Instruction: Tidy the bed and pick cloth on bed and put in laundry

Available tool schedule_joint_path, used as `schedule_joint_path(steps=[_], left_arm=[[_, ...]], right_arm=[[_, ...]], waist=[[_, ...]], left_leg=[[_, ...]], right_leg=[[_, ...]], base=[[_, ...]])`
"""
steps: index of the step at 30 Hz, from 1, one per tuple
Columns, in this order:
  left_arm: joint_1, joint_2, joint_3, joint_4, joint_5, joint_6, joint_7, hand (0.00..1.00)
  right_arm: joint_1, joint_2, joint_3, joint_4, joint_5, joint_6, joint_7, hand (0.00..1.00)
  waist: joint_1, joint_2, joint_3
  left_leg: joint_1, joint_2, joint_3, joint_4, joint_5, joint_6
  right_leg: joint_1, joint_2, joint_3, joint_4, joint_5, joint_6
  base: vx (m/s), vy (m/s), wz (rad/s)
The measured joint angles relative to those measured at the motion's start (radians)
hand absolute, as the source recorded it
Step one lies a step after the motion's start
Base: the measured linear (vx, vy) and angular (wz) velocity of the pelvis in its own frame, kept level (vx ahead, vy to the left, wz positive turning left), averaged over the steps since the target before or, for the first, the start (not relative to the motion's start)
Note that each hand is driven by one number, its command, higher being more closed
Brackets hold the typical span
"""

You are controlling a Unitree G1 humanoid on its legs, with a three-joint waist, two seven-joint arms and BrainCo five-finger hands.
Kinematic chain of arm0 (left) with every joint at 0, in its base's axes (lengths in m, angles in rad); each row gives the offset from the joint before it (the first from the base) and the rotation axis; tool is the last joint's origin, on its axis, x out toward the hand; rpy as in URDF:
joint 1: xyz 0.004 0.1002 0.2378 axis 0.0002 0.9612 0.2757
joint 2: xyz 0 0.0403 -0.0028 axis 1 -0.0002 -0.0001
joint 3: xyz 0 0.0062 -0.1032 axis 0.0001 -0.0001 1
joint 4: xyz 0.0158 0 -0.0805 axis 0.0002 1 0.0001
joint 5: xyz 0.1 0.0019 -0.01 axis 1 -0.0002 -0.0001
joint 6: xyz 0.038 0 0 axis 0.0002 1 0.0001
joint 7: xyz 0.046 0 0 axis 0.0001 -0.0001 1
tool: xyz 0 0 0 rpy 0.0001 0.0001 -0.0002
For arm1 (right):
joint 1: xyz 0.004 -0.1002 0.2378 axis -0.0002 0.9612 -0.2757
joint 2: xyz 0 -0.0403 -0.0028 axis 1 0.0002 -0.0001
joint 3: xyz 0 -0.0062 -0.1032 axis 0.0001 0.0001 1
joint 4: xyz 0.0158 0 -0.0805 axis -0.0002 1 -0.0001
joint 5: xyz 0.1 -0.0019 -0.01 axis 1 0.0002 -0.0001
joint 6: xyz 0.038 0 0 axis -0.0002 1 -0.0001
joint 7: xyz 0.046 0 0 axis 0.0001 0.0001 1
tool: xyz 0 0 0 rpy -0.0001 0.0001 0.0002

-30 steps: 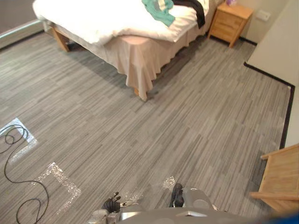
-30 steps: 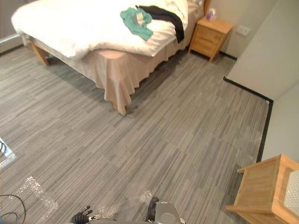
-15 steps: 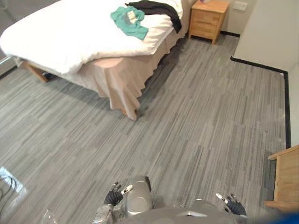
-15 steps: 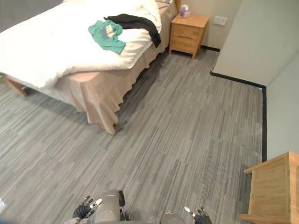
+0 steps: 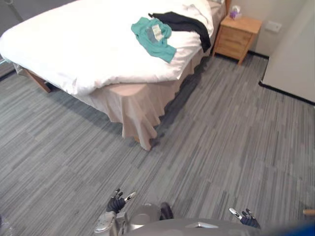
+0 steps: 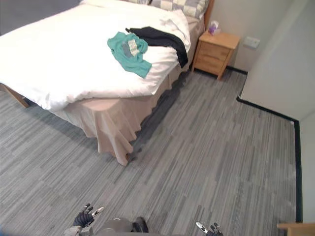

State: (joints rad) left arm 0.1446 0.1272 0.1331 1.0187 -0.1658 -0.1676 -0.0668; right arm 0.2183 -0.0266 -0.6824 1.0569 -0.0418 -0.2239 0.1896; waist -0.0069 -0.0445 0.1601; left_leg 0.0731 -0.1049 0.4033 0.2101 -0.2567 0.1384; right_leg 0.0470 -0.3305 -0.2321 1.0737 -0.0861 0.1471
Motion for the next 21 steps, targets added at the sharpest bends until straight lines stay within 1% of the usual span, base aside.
schedule_joint_path(steps=[1,2,3,4,5,6,7,8,9,10,11,12,13,14,15,16,17,18,19,20,21], left_arm=[[-0.007,-0.001,-0.025,0.006,0.0,0.007,-0.001,0.0],[-0.007,0.0,-0.03,0.007,0.0,0.009,-0.001,0.0],[-0.009,0.0,-0.037,0.008,-0.001,0.012,-0.001,0.0],[-0.016,-0.001,-0.039,0.016,-0.001,0.021,-0.002,0.0],[-0.022,-0.004,-0.038,0.025,0.001,0.032,-0.004,0.0],[-0.023,-0.003,-0.037,0.025,0.003,0.033,-0.007,0.0],[-0.03,-0.007,-0.033,0.025,0.009,0.033,-0.017,0.0],[-0.033,-0.009,-0.027,0.024,0.017,0.033,-0.017,0.0],[-0.036,-0.017,-0.007,0.024,0.031,0.032,-0.019,0.0],[-0.038,-0.032,0.013,0.023,0.034,0.03,-0.02,0.0],[-0.038,-0.039,0.023,0.022,0.037,0.026,-0.021,0.0],[-0.039,-0.051,0.031,0.021,0.039,0.023,-0.024,0.0],[-0.038,-0.075,0.034,0.023,0.04,0.021,-0.029,0.0],[-0.045,-0.083,0.033,0.024,0.041,0.012,-0.04,0.0],[-0.05,-0.101,0.026,0.023,0.041,0.0,-0.045,0.0],[-0.05,-0.105,0.027,0.024,0.04,-0.003,-0.046,0.0],[-0.05,-0.106,0.027,0.024,0.039,-0.003,-0.045,0.0],[-0.047,-0.11,0.027,0.024,0.031,-0.003,-0.043,0.0],[-0.046,-0.118,0.028,0.023,0.021,-0.01,-0.043,0.0],[-0.046,-0.115,0.032,0.023,0.017,-0.015,-0.043,0.0],[-0.045,-0.11,0.04,0.021,-0.01,-0.018,-0.042,0.0]], right_arm=[[0.024,0.001,0.002,-0.001,0.015,-0.003,0.004,0.0],[0.033,0.006,0.002,-0.001,0.032,-0.006,0.004,0.0],[0.043,0.016,-0.001,0.002,0.045,-0.019,0.004,0.0],[0.05,0.025,-0.009,0.017,0.066,-0.038,0.005,0.0],[0.051,0.029,-0.014,0.032,0.075,-0.057,0.005,0.0],[0.051,0.033,-0.017,0.031,0.078,-0.068,0.005,0.0],[0.05,0.047,-0.021,0.027,0.102,-0.101,0.006,0.0],[0.05,0.053,-0.02,0.023,0.112,-0.11,0.006,0.0],[0.05,0.06,-0.013,0.018,0.117,-0.123,0.008,0.0],[0.042,0.066,0.006,0.001,0.116,-0.129,0.015,0.0],[0.04,0.068,0.018,-0.009,0.116,-0.134,0.021,0.0],[0.039,0.068,0.041,-0.023,0.115,-0.142,0.029,0.0],[0.017,0.059,0.046,-0.024,0.114,-0.142,0.032,0.0],[0.005,0.066,0.046,-0.029,0.113,-0.144,0.032,0.0],[-0.021,0.063,0.046,-0.043,0.106,-0.145,0.032,0.0],[-0.028,0.068,0.06,-0.042,0.095,-0.141,0.025,0.0],[-0.028,0.067,0.071,-0.039,0.086,-0.137,0.023,0.0],[-0.028,0.06,0.073,-0.036,0.05,-0.115,0.004,0.0],[-0.027,0.052,0.094,-0.032,0.017,-0.088,-0.02,0.0],[-0.024,0.045,0.11,-0.031,0.016,-0.075,-0.032,0.0],[-0.025,0.033,0.15,-0.033,-0.011,-0.047,-0.057,0.0]], waist=[[-0.008,0.02,-0.004],[-0.009,0.023,-0.006],[-0.01,0.023,-0.003],[-0.016,0.029,-0.003],[-0.028,0.03,-0.005],[-0.034,0.03,-0.004],[-0.034,0.026,0.0],[-0.033,0.024,0.002],[-0.032,0.02,0.003],[-0.032,0.018,0.005],[-0.032,0.015,0.006],[-0.035,0.012,0.01],[-0.032,0.038,0.012],[-0.031,0.052,0.013],[-0.035,0.062,0.034],[-0.04,0.067,0.035],[-0.039,0.07,0.034],[-0.039,0.076,0.036],[-0.038,0.089,0.042],[-0.043,0.089,0.043],[-0.046,0.092,0.052]], left_leg=[[0.072,0.001,-0.057,-0.063,0.005,-0.009],[0.097,0.002,-0.075,-0.086,0.008,-0.015],[0.128,0.005,-0.106,-0.106,0.011,-0.022],[0.151,0.019,-0.15,-0.107,0.008,-0.03],[0.165,0.035,-0.197,-0.107,0.001,-0.038],[0.17,0.044,-0.221,-0.108,-0.004,-0.047],[0.19,0.065,-0.258,-0.115,-0.011,-0.062],[0.197,0.074,-0.263,-0.117,-0.017,-0.071],[0.216,0.088,-0.265,-0.117,-0.028,-0.09],[0.244,0.108,-0.265,-0.116,-0.047,-0.125],[0.262,0.115,-0.263,-0.116,-0.058,-0.142],[0.296,0.128,-0.26,-0.111,-0.083,-0.181],[0.314,0.176,-0.243,-0.098,-0.09,-0.193],[0.318,0.183,-0.238,-0.088,-0.082,-0.203],[0.342,0.193,-0.22,-0.084,-0.058,-0.212],[0.355,0.202,-0.219,-0.075,-0.025,-0.216],[0.354,0.206,-0.222,-0.058,-0.01,-0.219],[0.33,0.221,-0.228,0.021,0.023,-0.223],[0.27,0.247,-0.249,0.17,0.068,-0.232],[0.224,0.262,-0.259,0.27,0.106,-0.237],[0.104,0.311,-0.266,0.504,0.128,-0.244]], right_leg=[[-0.089,0.016,-0.033,0.023,-0.05,-0.051],[-0.124,0.023,-0.039,0.013,-0.068,-0.054],[-0.172,0.035,-0.049,-0.026,-0.103,-0.049],[-0.221,0.059,-0.059,-0.127,-0.144,-0.043],[-0.253,0.09,-0.058,-0.27,-0.154,-0.044],[-0.262,0.105,-0.057,-0.348,-0.154,-0.044],[-0.292,0.139,-0.053,-0.527,-0.128,-0.054],[-0.302,0.15,-0.052,-0.585,-0.107,-0.064],[-0.318,0.163,-0.049,-0.661,-0.063,-0.079],[-0.324,0.182,-0.042,-0.747,-0.001,-0.094],[-0.325,0.189,-0.032,-0.785,0.03,-0.096],[-0.318,0.19,-0.025,-0.805,0.144,-0.115],[-0.321,0.22,-0.043,-0.73,0.095,-0.148],[-0.326,0.22,-0.044,-0.686,0.051,-0.165],[-0.339,0.217,-0.047,-0.595,-0.014,-0.177],[-0.341,0.216,-0.05,-0.535,-0.075,-0.187],[-0.334,0.216,-0.056,-0.522,-0.095,-0.194],[-0.299,0.224,-0.068,-0.535,-0.123,-0.199],[-0.236,0.238,-0.088,-0.597,-0.134,-0.199],[-0.199,0.248,-0.09,-0.641,-0.14,-0.194],[-0.12,0.271,-0.105,-0.728,-0.134,-0.193]], base=[[0.25,0.081,0.96],[0.35,0.068,1.05],[0.33,-0.002,1.0],[0.2,-0.011,1.31],[0.05,-0.021,1.27],[-0.14,-0.049,1.31],[-0.09,-0.081,0.97],[-0.01,-0.132,0.91],[0.24,-0.179,0.57],[0.36,-0.202,0.47],[0.54,-0.277,0.43],[0.57,-0.3,0.21],[0.56,-0.3,0.19],[0.51,-0.262,0.07],[0.46,-0.238,0.1],[0.43,-0.232,0.08],[0.41,-0.224,0.11],[0.36,-0.204,0.24],[0.32,-0.192,0.31],[0.21,-0.171,0.4],[0.19,-0.137,0.41]])
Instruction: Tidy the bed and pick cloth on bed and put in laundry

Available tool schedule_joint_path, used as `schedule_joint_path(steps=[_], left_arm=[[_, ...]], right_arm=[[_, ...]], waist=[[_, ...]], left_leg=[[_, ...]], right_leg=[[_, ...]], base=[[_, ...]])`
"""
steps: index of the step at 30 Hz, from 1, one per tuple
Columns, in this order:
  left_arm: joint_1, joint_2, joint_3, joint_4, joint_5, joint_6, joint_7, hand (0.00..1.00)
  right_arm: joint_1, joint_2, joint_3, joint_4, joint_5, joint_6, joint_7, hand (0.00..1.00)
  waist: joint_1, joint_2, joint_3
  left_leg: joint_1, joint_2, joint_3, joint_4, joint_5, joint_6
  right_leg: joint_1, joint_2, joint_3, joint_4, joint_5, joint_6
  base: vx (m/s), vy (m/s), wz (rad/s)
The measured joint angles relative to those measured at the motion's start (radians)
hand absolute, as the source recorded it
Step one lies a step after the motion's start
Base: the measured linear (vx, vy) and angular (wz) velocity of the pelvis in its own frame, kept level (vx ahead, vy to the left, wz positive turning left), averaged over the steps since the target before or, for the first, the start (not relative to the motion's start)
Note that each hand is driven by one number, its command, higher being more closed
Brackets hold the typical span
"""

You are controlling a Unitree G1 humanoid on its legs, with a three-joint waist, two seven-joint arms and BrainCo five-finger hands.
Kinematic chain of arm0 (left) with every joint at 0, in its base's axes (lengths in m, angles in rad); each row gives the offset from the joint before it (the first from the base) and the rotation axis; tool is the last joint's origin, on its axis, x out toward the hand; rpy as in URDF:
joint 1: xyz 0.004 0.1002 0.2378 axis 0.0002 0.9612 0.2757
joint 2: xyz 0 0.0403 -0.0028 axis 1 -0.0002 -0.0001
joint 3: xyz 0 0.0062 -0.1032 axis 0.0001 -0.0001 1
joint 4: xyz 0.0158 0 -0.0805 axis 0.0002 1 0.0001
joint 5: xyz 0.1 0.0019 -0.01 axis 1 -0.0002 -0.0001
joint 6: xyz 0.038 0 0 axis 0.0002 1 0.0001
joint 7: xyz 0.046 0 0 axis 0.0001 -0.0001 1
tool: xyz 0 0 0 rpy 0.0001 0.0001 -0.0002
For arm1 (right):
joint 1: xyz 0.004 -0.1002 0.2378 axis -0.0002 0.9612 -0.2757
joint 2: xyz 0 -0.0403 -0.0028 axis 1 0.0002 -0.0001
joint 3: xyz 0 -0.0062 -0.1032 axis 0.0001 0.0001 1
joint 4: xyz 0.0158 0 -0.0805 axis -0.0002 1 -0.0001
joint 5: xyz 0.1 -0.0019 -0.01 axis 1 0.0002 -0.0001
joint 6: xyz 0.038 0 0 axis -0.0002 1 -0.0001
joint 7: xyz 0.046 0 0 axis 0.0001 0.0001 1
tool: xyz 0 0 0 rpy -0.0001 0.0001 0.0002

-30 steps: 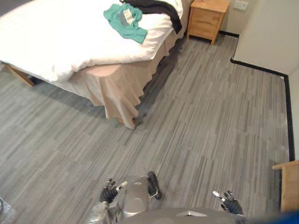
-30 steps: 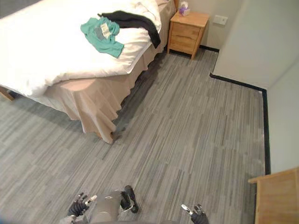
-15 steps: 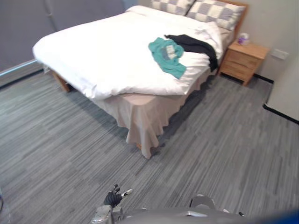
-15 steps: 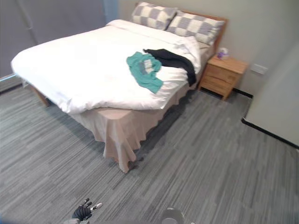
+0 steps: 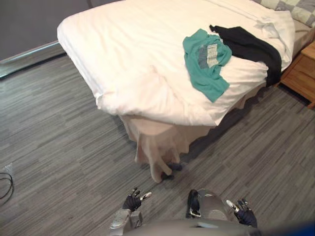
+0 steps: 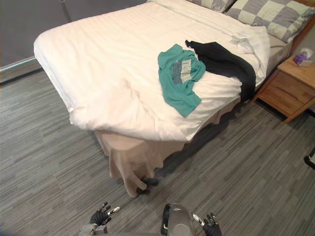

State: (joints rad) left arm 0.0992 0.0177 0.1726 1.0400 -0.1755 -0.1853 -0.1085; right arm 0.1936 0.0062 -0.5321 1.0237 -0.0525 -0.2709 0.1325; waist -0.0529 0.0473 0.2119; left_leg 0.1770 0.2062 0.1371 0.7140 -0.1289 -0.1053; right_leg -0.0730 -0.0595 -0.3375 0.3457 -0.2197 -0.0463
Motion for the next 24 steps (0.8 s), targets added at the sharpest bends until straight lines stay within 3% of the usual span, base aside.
schedule_joint_path(steps=[1,2,3,4,5,7,9,10,11,13,14,15,16,22,24], left_arm=[[0.0,-0.001,0.015,-0.006,-0.01,0.001,0.001,0.0],[0.001,-0.004,0.019,-0.012,-0.02,0.002,0.001,0.0],[0.003,-0.003,0.023,-0.028,-0.031,0.005,0.003,0.0],[0.006,-0.004,0.024,-0.044,-0.034,0.005,0.004,0.0],[0.005,-0.004,0.024,-0.046,-0.042,0.004,0.004,0.0],[0.002,-0.009,0.026,-0.038,-0.052,0.019,0.006,0.0],[0.004,0.008,0.031,-0.036,-0.057,0.05,0.008,0.0],[0.004,0.022,0.037,-0.036,-0.082,0.07,0.01,0.0],[0.004,0.034,0.035,-0.037,-0.089,0.087,0.016,0.0],[0.005,0.035,0.045,-0.036,-0.089,0.118,0.028,0.0],[0.01,0.037,0.053,-0.034,-0.089,0.124,0.029,0.0],[0.015,0.04,0.074,-0.028,-0.089,0.136,0.029,0.0],[0.01,0.048,0.084,-0.025,-0.088,0.139,0.029,0.0],[0.011,0.014,0.084,0.003,-0.167,0.183,0.044,0.0],[0.021,0.011,0.086,0.003,-0.248,0.192,0.065,0.0]], right_arm=[[-0.002,-0.019,0.034,-0.006,-0.029,0.03,-0.025,0.0],[-0.003,-0.026,0.044,-0.001,-0.043,0.046,-0.035,0.0],[-0.004,-0.032,0.051,0.012,-0.054,0.07,-0.049,0.0],[-0.036,-0.04,0.055,0.028,-0.051,0.116,-0.067,0.0],[-0.048,-0.047,0.066,0.035,-0.051,0.131,-0.072,0.0],[-0.069,-0.062,0.078,0.033,-0.052,0.167,-0.08,0.0],[-0.073,-0.047,0.072,0.033,-0.053,0.189,-0.094,0.0],[-0.071,-0.035,0.069,0.036,-0.053,0.196,-0.097,0.0],[-0.071,-0.026,0.067,0.037,-0.052,0.203,-0.097,0.0],[-0.069,-0.032,0.055,0.037,-0.051,0.204,-0.096,0.0],[-0.066,-0.033,0.053,0.037,-0.051,0.204,-0.097,0.0],[-0.072,-0.027,0.061,0.037,-0.053,0.204,-0.097,0.0],[-0.082,-0.014,0.067,0.039,-0.063,0.204,-0.096,0.0],[-0.111,-0.063,0.072,0.074,-0.08,0.231,-0.094,0.0],[-0.118,-0.064,0.073,0.075,-0.081,0.245,-0.091,0.0]], waist=[[0.007,0.012,0.012],[0.014,0.009,0.015],[0.022,0.003,0.014],[0.049,-0.004,0.015],[0.056,-0.005,0.015],[0.058,0.009,0.004],[0.046,-0.018,-0.011],[0.048,-0.046,-0.014],[0.053,-0.056,-0.013],[0.052,-0.042,-0.01],[0.051,-0.031,-0.01],[0.062,-0.043,-0.015],[0.07,-0.068,-0.019],[0.069,-0.014,-0.034],[0.071,-0.015,-0.034]], left_leg=[[-0.098,0.043,0.016,0.18,-0.062,0.005],[-0.137,0.045,0.022,0.217,-0.091,0.006],[-0.183,0.038,0.03,0.211,-0.128,0.018],[-0.234,0.013,0.086,0.082,-0.165,0.029],[-0.246,0.001,0.107,-0.003,-0.164,0.031],[-0.258,-0.021,0.184,-0.279,-0.051,0.076],[-0.204,-0.073,0.182,-0.413,-0.028,0.088],[-0.182,-0.106,0.168,-0.487,0.01,0.092],[-0.163,-0.122,0.144,-0.534,0.037,0.092],[-0.124,-0.104,0.111,-0.563,0.047,0.095],[-0.114,-0.097,0.1,-0.571,0.048,0.094],[-0.084,-0.096,0.096,-0.596,0.056,0.081],[-0.064,-0.117,0.09,-0.63,0.057,0.068],[-0.017,-0.102,0.073,-0.714,0.083,0.039],[-0.015,-0.103,0.073,-0.717,0.083,0.039]], right_leg=[[0.085,0.023,-0.014,-0.076,0.007,-0.005],[0.122,0.022,-0.029,-0.106,0.017,-0.001],[0.165,0.019,-0.035,-0.143,0.023,0.005],[0.213,0.002,-0.036,-0.18,0.028,0.014],[0.225,-0.003,-0.039,-0.19,0.029,0.021],[0.25,0.001,-0.048,-0.205,0.025,0.059],[0.252,-0.031,-0.095,-0.205,0.026,0.062],[0.254,-0.051,-0.122,-0.199,0.026,0.063],[0.254,-0.064,-0.152,-0.163,0.028,0.066],[0.222,-0.076,-0.166,-0.033,0.0,0.081],[0.229,-0.059,-0.157,-0.088,-0.025,0.102],[0.267,-0.033,-0.147,-0.271,0.019,0.091],[0.261,-0.044,-0.152,-0.332,0.119,0.083],[0.291,-0.023,-0.168,-0.337,0.122,0.087],[0.292,-0.024,-0.168,-0.337,0.122,0.087]], base=[[0.21,-0.117,0.33],[0.21,-0.075,0.19],[0.25,-0.052,-0.09],[0.14,-0.042,-0.2],[-0.01,-0.034,-0.3],[-0.06,0.04,0.07],[0.24,0.057,0.63],[0.27,0.019,0.79],[0.24,0.018,0.81],[0.18,0.006,0.66],[0.11,0.018,0.51],[-0.02,-0.006,0.32],[0.0,-0.024,0.35],[0.07,-0.042,0.15],[0.0,0.0,0.0]])
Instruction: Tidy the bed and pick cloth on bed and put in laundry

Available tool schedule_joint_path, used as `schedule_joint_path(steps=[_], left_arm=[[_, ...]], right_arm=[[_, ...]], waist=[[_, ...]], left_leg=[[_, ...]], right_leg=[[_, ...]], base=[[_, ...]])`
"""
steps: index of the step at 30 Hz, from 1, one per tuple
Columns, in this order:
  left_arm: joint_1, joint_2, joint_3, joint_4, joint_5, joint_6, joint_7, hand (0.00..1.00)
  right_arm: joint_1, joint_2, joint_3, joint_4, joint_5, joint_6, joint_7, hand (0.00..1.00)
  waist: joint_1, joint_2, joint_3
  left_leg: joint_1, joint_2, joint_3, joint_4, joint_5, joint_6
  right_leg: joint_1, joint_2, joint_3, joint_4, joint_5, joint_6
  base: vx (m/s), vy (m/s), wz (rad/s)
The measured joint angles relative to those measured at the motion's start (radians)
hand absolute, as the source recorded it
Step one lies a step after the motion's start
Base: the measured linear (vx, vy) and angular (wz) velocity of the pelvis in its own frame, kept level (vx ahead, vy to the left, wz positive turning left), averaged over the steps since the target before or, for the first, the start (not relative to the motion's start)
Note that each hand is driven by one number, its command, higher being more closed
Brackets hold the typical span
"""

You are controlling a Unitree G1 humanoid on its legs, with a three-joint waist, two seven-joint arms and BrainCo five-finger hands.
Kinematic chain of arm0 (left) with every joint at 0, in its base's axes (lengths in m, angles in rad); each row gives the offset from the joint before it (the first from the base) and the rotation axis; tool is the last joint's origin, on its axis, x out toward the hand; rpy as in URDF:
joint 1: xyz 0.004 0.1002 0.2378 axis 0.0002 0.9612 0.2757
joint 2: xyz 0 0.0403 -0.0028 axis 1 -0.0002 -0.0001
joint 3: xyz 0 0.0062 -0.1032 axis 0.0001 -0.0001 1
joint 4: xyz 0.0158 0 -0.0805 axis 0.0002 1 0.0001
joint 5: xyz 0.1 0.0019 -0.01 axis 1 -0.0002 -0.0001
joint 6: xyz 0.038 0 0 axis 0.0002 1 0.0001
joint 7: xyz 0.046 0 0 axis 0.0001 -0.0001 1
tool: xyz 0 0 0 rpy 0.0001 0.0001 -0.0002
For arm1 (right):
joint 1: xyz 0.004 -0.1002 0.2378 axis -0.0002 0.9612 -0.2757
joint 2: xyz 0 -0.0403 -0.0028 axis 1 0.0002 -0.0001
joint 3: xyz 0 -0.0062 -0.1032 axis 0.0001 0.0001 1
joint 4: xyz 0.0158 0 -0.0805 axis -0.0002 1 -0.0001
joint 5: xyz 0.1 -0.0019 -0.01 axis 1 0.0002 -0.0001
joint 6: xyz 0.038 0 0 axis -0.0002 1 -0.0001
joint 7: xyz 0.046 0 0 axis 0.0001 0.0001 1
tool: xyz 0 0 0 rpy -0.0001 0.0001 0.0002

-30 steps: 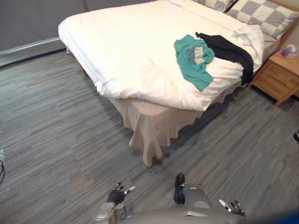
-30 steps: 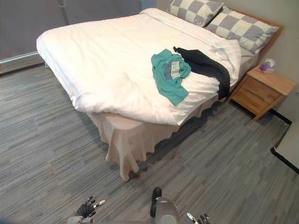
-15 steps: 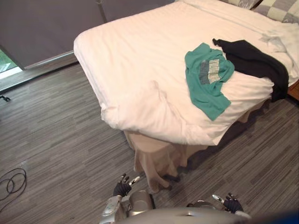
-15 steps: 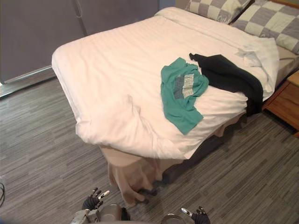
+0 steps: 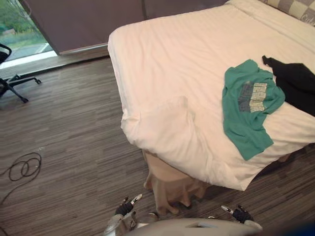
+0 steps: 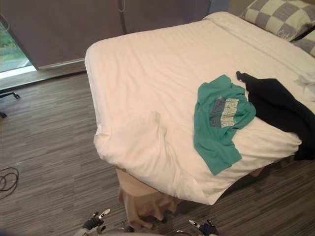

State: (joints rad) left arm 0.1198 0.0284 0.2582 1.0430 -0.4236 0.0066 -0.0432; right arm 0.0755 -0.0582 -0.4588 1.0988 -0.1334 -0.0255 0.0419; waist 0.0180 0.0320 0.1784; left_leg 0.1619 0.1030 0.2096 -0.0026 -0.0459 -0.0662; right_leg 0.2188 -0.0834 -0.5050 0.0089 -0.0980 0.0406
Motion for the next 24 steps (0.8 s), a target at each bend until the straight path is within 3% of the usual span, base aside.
schedule_joint_path(steps=[3,5,7,9,11,15,17,19,24], left_arm=[[0.031,-0.005,0.058,0.001,-0.207,0.004,0.037,0.0],[0.063,-0.003,0.171,0.004,-0.325,0.004,0.057,0.0],[0.078,0.011,0.306,0.004,-0.459,-0.006,0.084,0.0],[0.091,0.026,0.378,0.004,-0.506,-0.026,0.095,0.0],[0.109,0.047,0.48,0.004,-0.545,-0.08,0.11,0.0],[0.1,0.119,0.607,-0.023,-0.609,-0.162,0.125,0.0],[0.102,0.166,0.653,-0.109,-0.574,-0.208,0.149,0.0],[0.086,0.293,0.659,-0.235,-0.277,-0.259,0.243,0.0],[-0.06,0.554,0.59,-0.276,-0.061,-0.32,0.248,0.0]], right_arm=[[-0.016,-0.001,0.002,0.002,0.0,0.016,0.015,0.0],[-0.03,0.0,0.001,0.023,0.0,0.03,0.024,0.0],[-0.029,-0.003,-0.003,0.039,0.005,0.053,0.038,0.0],[-0.031,-0.013,-0.005,0.041,0.014,0.065,0.044,0.0],[-0.039,-0.047,-0.043,0.038,0.051,0.095,0.069,0.0],[-0.066,-0.126,-0.136,0.036,0.052,0.132,0.131,0.0],[-0.069,-0.161,-0.159,0.037,0.058,0.153,0.168,0.0],[-0.073,-0.189,-0.165,0.037,0.117,0.183,0.226,0.0],[-0.078,-0.2,-0.226,0.038,0.145,0.216,0.3,0.0]], waist=[[0.002,-0.005,0.002],[0.005,-0.028,0.006],[0.033,-0.039,0.006],[0.036,-0.029,0.003],[0.044,0.002,-0.001],[0.046,0.019,-0.019],[0.043,0.013,-0.037],[0.042,-0.009,-0.049],[0.038,-0.03,-0.062]], left_leg=[[0.007,-0.003,0.0,-0.016,0.001,-0.002],[-0.007,-0.011,-0.003,-0.004,0.0,-0.001],[-0.055,-0.021,-0.012,0.084,-0.026,0.01],[-0.097,-0.02,-0.031,0.153,-0.058,0.017],[-0.111,-0.018,-0.031,0.178,-0.083,0.024],[-0.092,-0.04,-0.03,0.085,-0.058,0.033],[-0.087,-0.047,-0.028,0.036,-0.027,0.034],[-0.047,-0.052,-0.026,-0.059,0.03,0.032],[-0.029,-0.059,-0.02,-0.098,0.061,0.033]], right_leg=[[0.0,0.0,0.0,-0.002,0.0,0.0],[-0.003,-0.007,-0.004,-0.009,0.0,0.0],[-0.001,-0.026,-0.027,-0.008,-0.003,0.004],[-0.001,-0.029,-0.037,0.0,-0.01,0.013],[-0.004,-0.034,-0.049,0.015,-0.013,0.018],[-0.024,-0.055,-0.074,0.024,-0.018,0.027],[-0.036,-0.059,-0.084,0.023,-0.016,0.027],[-0.039,-0.055,-0.087,0.025,-0.006,0.023],[-0.035,-0.049,-0.083,0.035,-0.002,0.019]], base=[[-0.01,0.01,0.01],[-0.06,0.04,0.1],[-0.06,0.051,0.3],[-0.05,0.062,0.32],[-0.07,0.081,0.22],[-0.06,0.05,0.2],[0.01,-0.002,0.16],[0.07,-0.041,0.07],[0.07,-0.013,-0.01]])
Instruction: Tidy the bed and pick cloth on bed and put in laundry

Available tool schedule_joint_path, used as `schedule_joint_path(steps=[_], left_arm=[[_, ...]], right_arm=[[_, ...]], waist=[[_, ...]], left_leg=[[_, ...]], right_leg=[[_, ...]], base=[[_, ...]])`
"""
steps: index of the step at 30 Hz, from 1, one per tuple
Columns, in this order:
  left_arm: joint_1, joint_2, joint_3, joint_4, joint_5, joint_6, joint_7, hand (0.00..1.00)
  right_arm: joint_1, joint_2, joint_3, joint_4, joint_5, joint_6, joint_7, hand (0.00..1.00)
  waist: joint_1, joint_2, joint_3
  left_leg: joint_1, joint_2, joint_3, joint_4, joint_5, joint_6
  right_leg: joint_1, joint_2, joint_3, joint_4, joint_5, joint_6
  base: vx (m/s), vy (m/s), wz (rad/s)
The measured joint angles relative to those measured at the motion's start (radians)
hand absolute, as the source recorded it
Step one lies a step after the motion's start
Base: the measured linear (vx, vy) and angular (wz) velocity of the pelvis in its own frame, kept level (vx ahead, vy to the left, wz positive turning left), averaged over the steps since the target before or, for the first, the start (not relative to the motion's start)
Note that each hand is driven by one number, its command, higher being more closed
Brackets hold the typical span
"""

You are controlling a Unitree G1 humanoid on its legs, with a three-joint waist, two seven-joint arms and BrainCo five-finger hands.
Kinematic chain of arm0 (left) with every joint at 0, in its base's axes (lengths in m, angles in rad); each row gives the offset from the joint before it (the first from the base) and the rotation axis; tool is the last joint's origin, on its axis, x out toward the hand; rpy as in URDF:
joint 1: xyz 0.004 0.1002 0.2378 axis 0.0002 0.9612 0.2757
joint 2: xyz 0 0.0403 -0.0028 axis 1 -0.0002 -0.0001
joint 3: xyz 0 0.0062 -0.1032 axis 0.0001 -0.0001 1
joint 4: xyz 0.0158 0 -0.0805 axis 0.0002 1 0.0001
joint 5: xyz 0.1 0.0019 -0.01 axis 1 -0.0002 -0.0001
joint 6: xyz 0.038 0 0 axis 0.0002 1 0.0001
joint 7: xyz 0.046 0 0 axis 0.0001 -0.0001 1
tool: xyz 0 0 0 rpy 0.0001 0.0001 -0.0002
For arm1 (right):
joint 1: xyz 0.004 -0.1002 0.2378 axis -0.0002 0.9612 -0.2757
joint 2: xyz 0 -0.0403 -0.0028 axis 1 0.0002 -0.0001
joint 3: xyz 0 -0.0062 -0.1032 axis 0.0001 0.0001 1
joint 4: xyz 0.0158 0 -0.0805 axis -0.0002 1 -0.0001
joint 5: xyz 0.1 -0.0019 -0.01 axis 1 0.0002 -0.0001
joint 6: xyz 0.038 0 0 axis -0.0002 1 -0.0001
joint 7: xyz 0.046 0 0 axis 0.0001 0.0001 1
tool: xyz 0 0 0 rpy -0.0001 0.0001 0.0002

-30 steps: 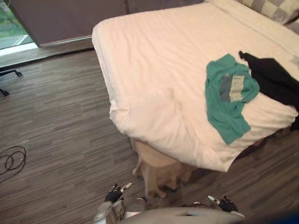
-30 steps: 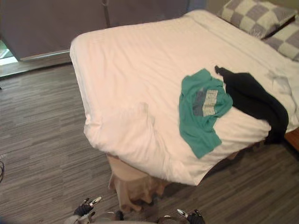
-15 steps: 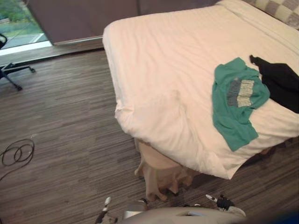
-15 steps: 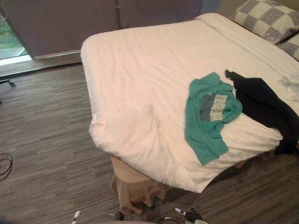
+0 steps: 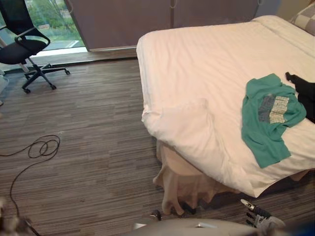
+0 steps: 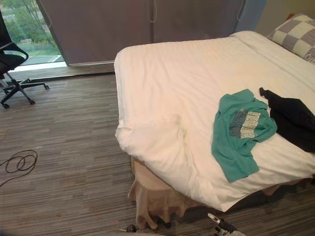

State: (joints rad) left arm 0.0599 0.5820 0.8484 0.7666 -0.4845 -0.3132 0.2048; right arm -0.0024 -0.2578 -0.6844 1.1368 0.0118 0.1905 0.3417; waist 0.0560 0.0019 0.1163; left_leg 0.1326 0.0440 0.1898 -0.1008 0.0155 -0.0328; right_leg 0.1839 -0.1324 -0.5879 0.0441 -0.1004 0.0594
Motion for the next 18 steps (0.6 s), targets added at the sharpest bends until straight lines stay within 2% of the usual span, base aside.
schedule_joint_path(steps=[1,2,4,6,7,9,10,12,13,14,18], left_arm=[[-0.048,0.06,-0.051,-0.011,0.041,-0.033,-0.024,0.0],[-0.07,0.09,-0.083,-0.018,0.054,-0.043,-0.039,0.0],[-0.173,0.184,-0.222,-0.092,0.142,-0.074,-0.104,0.0],[-0.229,0.22,-0.31,-0.167,0.173,-0.089,-0.145,0.0],[-0.287,0.233,-0.386,-0.237,0.203,-0.101,-0.189,0.0],[-0.345,0.233,-0.469,-0.29,0.215,-0.105,-0.222,0.0],[-0.384,0.232,-0.552,-0.325,0.257,-0.105,-0.253,0.0],[-0.418,0.224,-0.643,-0.355,0.312,-0.104,-0.272,0.0],[-0.423,0.221,-0.655,-0.359,0.32,-0.105,-0.273,0.0],[-0.445,0.198,-0.731,-0.385,0.384,-0.105,-0.274,0.0],[-0.497,0.124,-0.894,-0.39,0.557,-0.103,-0.264,0.0]], right_arm=[[0.001,0.0,-0.016,0.0,0.003,0.0,0.021,0.0],[0.002,-0.001,-0.019,-0.001,0.003,0.0,0.029,0.0],[0.002,-0.001,-0.023,-0.006,0.004,0.0,0.049,0.0],[0.001,0.0,-0.024,-0.008,0.007,0.002,0.049,0.0],[0.002,0.004,-0.024,-0.013,0.015,0.011,0.044,0.0],[0.002,0.009,-0.024,-0.02,0.016,0.022,0.034,0.0],[0.008,0.027,-0.022,-0.026,0.016,0.027,0.01,0.0],[0.017,0.053,-0.02,-0.03,0.017,0.039,-0.014,0.0],[0.02,0.055,-0.019,-0.03,0.017,0.041,-0.018,0.0],[0.037,0.07,-0.015,-0.033,0.019,0.055,-0.048,0.0],[0.09,0.102,-0.004,-0.061,0.039,0.067,-0.113,0.0]], waist=[[0.001,-0.006,-0.003],[0.002,-0.008,-0.005],[0.0,-0.008,-0.005],[-0.001,-0.001,-0.007],[-0.009,0.009,-0.008],[-0.017,0.015,-0.006],[-0.033,0.026,-0.01],[-0.055,0.034,-0.015],[-0.056,0.035,-0.016],[-0.064,0.044,-0.021],[-0.069,0.051,-0.025]], left_leg=[[0.007,-0.001,0.012,0.0,0.0,0.0],[0.009,-0.002,0.02,-0.001,-0.001,0.0],[0.012,-0.007,0.038,-0.002,-0.006,0.004],[0.012,-0.011,0.057,-0.002,-0.01,0.008],[0.014,-0.013,0.076,-0.002,-0.014,0.012],[0.021,-0.016,0.09,-0.003,-0.016,0.016],[0.026,-0.017,0.109,-0.003,-0.018,0.017],[0.027,-0.013,0.126,-0.003,-0.017,0.017],[0.027,-0.011,0.129,-0.003,-0.017,0.017],[0.026,-0.01,0.152,-0.003,-0.019,0.014],[0.045,0.008,0.209,-0.003,-0.028,0.001]], right_leg=[[0.0,0.0,0.012,0.003,0.0,0.0],[-0.001,0.0,0.024,0.003,0.0,0.0],[-0.009,-0.004,0.048,0.004,0.002,0.002],[-0.022,-0.008,0.073,0.008,0.006,0.003],[-0.031,-0.009,0.1,0.008,0.015,0.0],[-0.034,-0.01,0.123,0.008,0.02,-0.002],[-0.04,-0.01,0.146,0.007,0.023,-0.001],[-0.045,-0.009,0.17,0.011,0.024,-0.001],[-0.047,-0.009,0.173,0.011,0.024,-0.002],[-0.066,-0.006,0.202,0.024,0.024,-0.002],[-0.074,0.007,0.255,0.029,0.029,-0.011]], base=[[0.05,0.019,-0.14],[0.03,0.034,-0.22],[0.01,0.052,-0.25],[0.0,0.065,-0.34],[0.01,0.076,-0.4],[0.01,0.067,-0.37],[0.01,0.046,-0.32],[0.02,0.026,-0.21],[0.01,0.016,-0.28],[0.0,0.007,-0.35],[-0.01,-0.008,-0.37]])
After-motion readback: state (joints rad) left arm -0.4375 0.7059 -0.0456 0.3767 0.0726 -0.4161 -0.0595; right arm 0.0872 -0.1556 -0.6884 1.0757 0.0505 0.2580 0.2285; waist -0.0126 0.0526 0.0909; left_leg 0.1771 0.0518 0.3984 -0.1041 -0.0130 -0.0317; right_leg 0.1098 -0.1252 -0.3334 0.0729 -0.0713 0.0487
